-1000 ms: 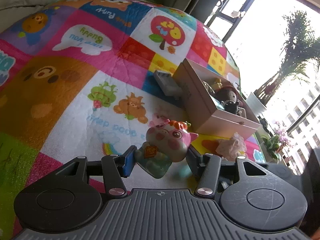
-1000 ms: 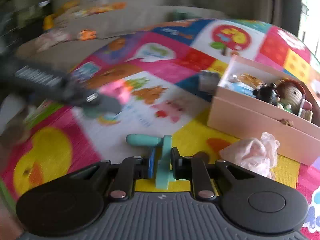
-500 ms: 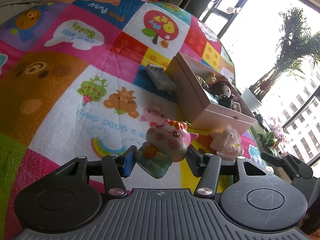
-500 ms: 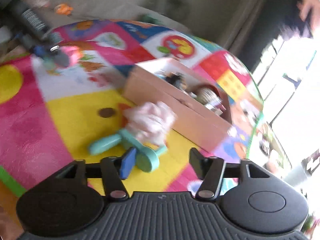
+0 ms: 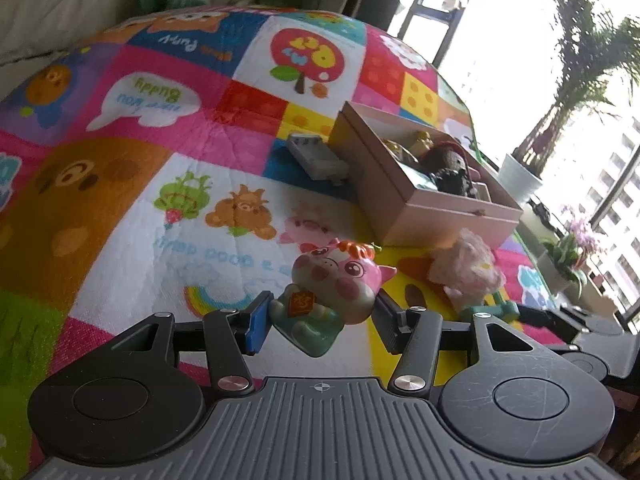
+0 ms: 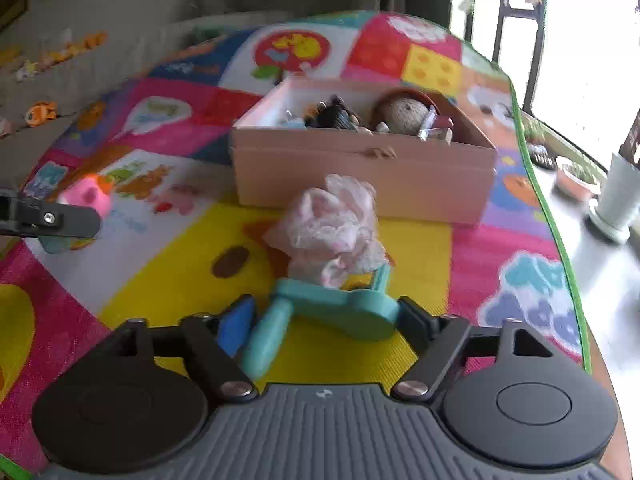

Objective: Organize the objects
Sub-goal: 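Lower the pig into the pink box and open the left gripper while the right lifts the crank toy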

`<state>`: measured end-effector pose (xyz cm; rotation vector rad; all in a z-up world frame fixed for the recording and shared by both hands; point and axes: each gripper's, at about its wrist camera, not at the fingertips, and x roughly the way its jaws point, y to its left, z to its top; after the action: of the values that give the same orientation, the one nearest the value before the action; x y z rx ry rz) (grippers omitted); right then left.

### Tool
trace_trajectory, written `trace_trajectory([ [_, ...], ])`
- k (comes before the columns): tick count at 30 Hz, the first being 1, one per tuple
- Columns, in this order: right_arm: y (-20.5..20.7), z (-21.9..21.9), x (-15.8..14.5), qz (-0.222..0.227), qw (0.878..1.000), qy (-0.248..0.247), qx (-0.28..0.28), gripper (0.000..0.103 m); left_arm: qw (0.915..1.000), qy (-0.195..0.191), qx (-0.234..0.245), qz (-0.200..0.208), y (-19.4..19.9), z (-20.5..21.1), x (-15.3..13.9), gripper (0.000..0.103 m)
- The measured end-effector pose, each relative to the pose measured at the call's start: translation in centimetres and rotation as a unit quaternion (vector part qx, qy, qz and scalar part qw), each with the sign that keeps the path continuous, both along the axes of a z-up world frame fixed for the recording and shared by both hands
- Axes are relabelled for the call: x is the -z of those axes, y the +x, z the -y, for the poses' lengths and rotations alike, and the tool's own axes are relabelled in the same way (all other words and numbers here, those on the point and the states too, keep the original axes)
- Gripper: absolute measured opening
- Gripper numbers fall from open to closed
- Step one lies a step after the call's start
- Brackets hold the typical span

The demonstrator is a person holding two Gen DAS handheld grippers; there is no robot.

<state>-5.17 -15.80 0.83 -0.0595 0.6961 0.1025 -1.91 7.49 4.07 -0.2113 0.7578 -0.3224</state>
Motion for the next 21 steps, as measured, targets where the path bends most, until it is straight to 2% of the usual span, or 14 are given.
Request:
trace_trajectory([
  [3,-0.4,-0.2,-0.6,0.010,1.000,-0.007,-0.020,0.069,0.9999,0.005,0.012,-0.001,0.0,0.7,0.0,0.058],
  [7,-1.0,1.6,-2.8,0.024,0.999,0.025,-0.036,0.069,0.9993,-0.002,0.036,0.010,0.0,1.9,-0.8,0.058],
  [11,-1.5,3.5,-5.6,0.070,0.996,0.043,-0.032,0.069,0.9965,0.002,0.069,0.048,1.7,4.3,-4.0,0.058],
  [15,-1.7,5.0,-7.4,0.113,0.992,0.055,-0.018,0.069,0.9917,0.017,0.084,0.096,5.3,7.8,-6.8,0.059],
  [17,-1.5,5.7,-7.6,0.118,0.991,0.060,-0.007,0.069,0.9912,0.009,0.081,0.105,8.1,9.4,-7.3,0.060],
  [19,-1.1,6.0,-7.5,0.117,0.991,0.064,0.002,0.069,0.9925,-0.007,0.084,0.088,11.4,10.9,-6.9,0.061],
  [21,-1.0,6.2,-7.4,0.116,0.991,0.064,0.004,0.069,0.9935,0.019,0.088,0.069,14.0,12.7,-5.8,0.063],
])
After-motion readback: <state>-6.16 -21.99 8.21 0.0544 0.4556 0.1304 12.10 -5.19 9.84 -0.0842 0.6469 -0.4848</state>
